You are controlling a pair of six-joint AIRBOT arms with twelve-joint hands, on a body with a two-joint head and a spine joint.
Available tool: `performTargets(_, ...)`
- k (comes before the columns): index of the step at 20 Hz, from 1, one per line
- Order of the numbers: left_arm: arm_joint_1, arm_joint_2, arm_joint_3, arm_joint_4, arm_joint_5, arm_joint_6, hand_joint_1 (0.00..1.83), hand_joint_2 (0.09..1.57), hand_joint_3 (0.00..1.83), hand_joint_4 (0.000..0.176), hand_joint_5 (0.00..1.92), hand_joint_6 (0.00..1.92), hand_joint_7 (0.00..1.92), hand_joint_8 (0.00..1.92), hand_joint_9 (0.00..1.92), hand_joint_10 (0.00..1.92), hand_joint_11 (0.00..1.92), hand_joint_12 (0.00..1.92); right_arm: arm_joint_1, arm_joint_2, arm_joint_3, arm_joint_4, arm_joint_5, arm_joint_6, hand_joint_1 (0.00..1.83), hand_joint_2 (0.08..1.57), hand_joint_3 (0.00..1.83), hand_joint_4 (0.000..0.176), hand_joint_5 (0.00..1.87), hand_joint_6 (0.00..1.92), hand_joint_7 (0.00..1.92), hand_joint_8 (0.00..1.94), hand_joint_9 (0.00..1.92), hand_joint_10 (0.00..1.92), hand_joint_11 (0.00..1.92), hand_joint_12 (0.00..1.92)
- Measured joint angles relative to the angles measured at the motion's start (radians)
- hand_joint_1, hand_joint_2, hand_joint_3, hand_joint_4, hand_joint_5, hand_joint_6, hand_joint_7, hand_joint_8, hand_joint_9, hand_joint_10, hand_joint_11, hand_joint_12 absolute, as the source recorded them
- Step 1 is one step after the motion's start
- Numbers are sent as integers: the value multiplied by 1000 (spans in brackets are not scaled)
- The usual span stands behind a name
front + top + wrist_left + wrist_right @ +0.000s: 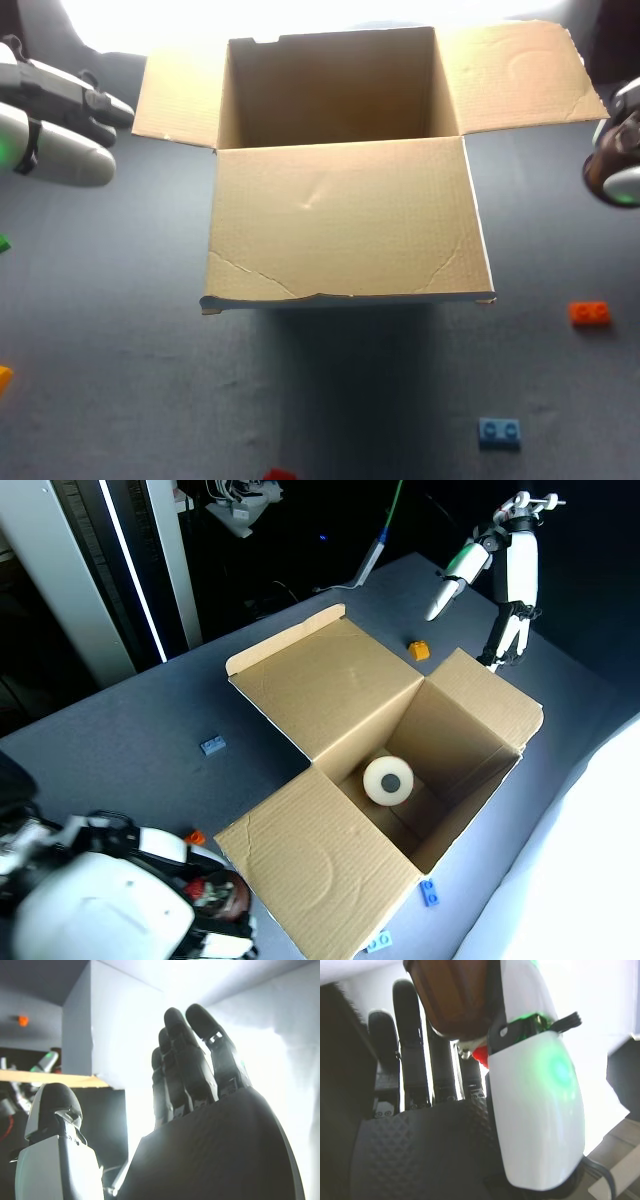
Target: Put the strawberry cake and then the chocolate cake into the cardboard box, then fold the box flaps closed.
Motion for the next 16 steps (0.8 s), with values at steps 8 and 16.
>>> performTargets(8, 85, 4, -35, -176, 57, 0, 594, 1030, 2, 26, 382, 3, 478, 1, 588, 2, 142, 1173, 147, 123, -55, -124, -79, -6, 1167, 1199, 1, 33, 830, 1228, 809, 1273, 581, 1112, 216, 1694)
performTargets(16, 131, 4, -80, -299, 126, 1, 567, 1028, 0, 26, 389, 6, 497, 6, 604, 8, 173, 1162, 243, 145, -53, -169, -119, -6, 1154, 1227, 2, 6, 716, 1318, 822, 1317, 556, 1164, 223, 1676)
